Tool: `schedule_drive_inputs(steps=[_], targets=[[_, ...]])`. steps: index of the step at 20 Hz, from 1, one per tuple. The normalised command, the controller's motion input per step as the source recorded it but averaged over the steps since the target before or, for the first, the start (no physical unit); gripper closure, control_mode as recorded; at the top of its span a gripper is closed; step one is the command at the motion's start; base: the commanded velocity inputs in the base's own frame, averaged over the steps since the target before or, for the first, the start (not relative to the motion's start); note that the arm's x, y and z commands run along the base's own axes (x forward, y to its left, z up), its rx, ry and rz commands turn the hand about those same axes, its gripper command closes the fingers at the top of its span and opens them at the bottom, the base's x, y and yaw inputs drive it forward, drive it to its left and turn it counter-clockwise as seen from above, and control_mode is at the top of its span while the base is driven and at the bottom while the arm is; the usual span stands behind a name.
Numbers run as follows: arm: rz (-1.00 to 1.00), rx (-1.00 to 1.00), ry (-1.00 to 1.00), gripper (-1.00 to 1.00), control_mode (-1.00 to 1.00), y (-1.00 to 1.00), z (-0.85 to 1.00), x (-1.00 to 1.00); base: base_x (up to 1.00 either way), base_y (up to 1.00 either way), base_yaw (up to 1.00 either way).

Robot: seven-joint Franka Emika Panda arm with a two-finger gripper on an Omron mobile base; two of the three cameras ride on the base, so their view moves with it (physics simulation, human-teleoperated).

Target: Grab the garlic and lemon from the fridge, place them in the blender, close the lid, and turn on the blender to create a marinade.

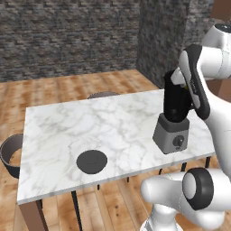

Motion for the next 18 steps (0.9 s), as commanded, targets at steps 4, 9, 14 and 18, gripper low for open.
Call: schedule_drive_inputs(steps=[4, 9, 14, 18], targets=[[0.03, 0.0, -0.01, 1.0, -1.0, -0.1, -0.02, 0.14, 0.0, 0.0, 0.0], [0.05, 0.0, -0.04, 1.0, -1.0, -0.16, 0.83, 0.29, 0.0, 0.0, 0.0], [0.0, 0.0, 0.01, 1.0, -1.0, -0.25, 0.16, 0.58, 0.0, 0.0, 0.0], [0.02, 0.0, 0.05, 1.0, -1.0, -0.31, -0.68, 0.46, 0.0, 0.0, 0.0]])
